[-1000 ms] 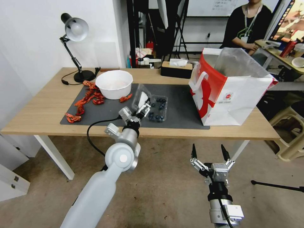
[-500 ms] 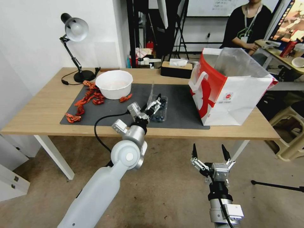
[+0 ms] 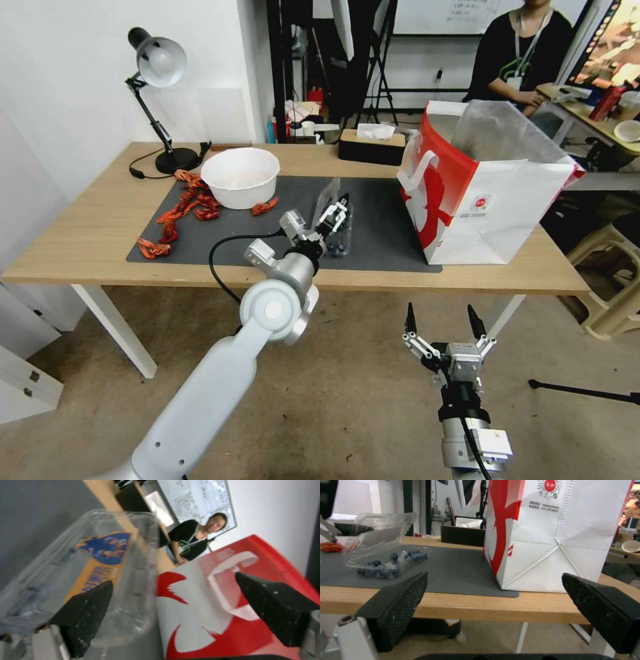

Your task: Close the takeout container lid, then place the container into the takeout bag.

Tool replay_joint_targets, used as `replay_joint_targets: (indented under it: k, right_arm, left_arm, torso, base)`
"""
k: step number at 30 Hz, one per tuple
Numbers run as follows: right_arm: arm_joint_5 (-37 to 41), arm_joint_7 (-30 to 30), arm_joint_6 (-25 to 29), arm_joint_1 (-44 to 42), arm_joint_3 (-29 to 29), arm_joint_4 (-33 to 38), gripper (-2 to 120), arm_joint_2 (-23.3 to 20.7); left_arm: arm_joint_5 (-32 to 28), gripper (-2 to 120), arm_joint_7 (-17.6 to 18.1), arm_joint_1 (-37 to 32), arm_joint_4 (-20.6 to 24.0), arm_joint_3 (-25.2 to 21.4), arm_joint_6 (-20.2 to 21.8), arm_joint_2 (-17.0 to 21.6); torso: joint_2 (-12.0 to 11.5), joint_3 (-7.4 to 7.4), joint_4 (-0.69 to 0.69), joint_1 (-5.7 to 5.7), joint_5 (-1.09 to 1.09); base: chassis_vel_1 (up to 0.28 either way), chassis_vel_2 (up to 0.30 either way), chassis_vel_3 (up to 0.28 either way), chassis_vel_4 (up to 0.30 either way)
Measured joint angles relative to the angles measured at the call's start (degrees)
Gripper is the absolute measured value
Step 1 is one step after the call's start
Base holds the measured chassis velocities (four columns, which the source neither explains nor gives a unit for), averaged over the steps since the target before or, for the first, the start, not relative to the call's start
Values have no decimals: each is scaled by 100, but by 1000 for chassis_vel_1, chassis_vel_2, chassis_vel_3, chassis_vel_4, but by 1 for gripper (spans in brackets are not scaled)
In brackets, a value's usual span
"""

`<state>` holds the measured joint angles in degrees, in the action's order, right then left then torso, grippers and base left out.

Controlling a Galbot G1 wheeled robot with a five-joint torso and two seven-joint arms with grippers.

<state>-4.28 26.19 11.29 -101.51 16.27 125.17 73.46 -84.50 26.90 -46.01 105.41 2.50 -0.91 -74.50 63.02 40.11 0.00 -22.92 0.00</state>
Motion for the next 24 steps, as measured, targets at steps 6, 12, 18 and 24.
replay_joint_targets:
  k: [6,12,18,24]
  right_arm:
    - [0,0,1,36,-22,-12,100,1]
    - [-3,0,1,40,-32,-25,100,-1]
    - [-5,0,-1,49,-35,-24,100,-17]
    - [-6,0,-3,47,-46,-15,100,-22]
  left_arm:
    - [-109,66,243,172,-321,52,18,-35]
    - [-176,46,334,200,-413,98,34,-54]
    - [-71,23,401,215,-516,202,85,-56]
    - [128,0,606,225,-561,319,260,-13]
  torso:
    - [0,0,0,-1,0]
    - [0,0,0,-1,0]
    - [0,0,0,-1,0]
    - [0,-1,0,-1,0]
  base:
    - [0,0,0,0]
    - [0,0,0,0]
    - [0,0,0,0]
    - [0,0,0,0]
